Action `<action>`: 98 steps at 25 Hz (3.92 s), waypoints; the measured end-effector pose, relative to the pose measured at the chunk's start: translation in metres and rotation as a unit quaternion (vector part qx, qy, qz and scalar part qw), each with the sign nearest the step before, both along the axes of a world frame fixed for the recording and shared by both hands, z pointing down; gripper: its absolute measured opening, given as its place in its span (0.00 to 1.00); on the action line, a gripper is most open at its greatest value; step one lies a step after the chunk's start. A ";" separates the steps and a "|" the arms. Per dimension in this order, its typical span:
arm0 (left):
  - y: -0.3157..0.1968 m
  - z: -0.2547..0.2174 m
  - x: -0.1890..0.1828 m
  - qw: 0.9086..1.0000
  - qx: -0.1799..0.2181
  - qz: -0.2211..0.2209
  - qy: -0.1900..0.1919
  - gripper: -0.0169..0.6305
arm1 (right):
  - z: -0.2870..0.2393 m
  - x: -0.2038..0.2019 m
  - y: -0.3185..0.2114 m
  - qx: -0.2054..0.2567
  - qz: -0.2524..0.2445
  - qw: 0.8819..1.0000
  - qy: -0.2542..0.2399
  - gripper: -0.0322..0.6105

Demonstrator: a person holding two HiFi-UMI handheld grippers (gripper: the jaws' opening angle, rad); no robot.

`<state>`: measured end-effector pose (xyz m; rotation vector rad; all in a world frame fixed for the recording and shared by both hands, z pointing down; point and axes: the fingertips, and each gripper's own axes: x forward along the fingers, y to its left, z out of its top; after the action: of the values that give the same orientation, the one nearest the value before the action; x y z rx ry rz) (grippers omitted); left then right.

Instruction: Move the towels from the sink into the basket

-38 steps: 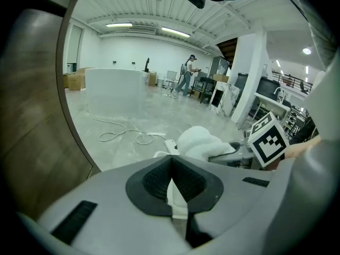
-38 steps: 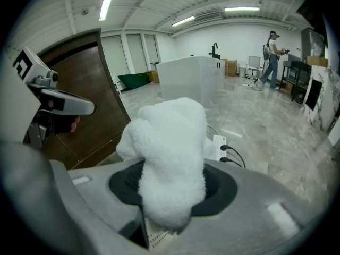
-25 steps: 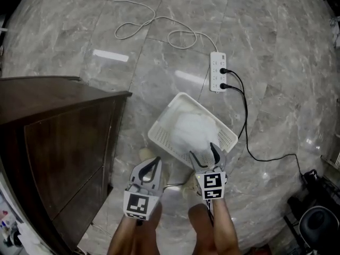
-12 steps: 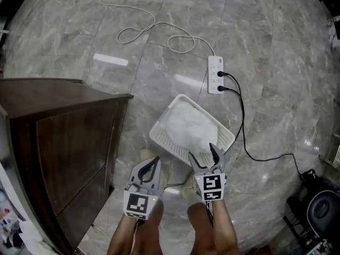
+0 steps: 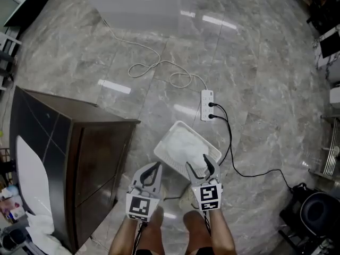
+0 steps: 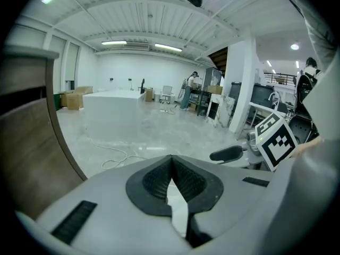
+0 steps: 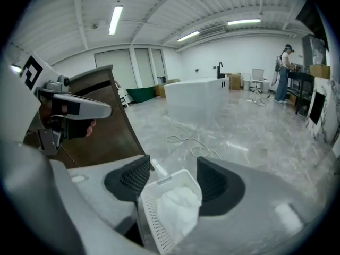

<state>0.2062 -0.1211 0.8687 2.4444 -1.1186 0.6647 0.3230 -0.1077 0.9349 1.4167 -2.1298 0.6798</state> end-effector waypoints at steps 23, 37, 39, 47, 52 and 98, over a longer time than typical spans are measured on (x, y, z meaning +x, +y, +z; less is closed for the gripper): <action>-0.022 -0.352 0.010 0.986 0.163 0.023 0.021 0.04 | -0.409 0.002 -0.040 0.207 0.035 0.978 0.001 0.08; 0.008 -0.472 -0.009 0.977 0.208 0.004 0.037 0.04 | -0.549 -0.013 -0.005 0.272 0.022 0.962 0.009 0.05; 0.015 -0.476 -0.013 0.977 0.209 0.001 0.038 0.04 | -0.556 -0.017 0.001 0.276 0.018 0.961 0.009 0.05; 0.032 -0.488 -0.024 0.976 0.216 -0.007 0.039 0.04 | -0.566 -0.024 0.018 0.278 0.014 0.960 0.011 0.05; 0.036 -0.487 -0.030 0.975 0.218 -0.010 0.040 0.04 | -0.565 -0.033 0.022 0.283 0.008 0.959 0.013 0.05; 0.148 -0.519 -0.185 0.942 0.251 -0.220 -0.023 0.04 | -0.595 -0.219 0.110 0.298 -0.231 0.924 -0.068 0.05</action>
<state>0.0216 0.0273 0.3501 2.4222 -1.9750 0.3194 0.1042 0.0018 0.3402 1.0651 -2.7930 -0.0722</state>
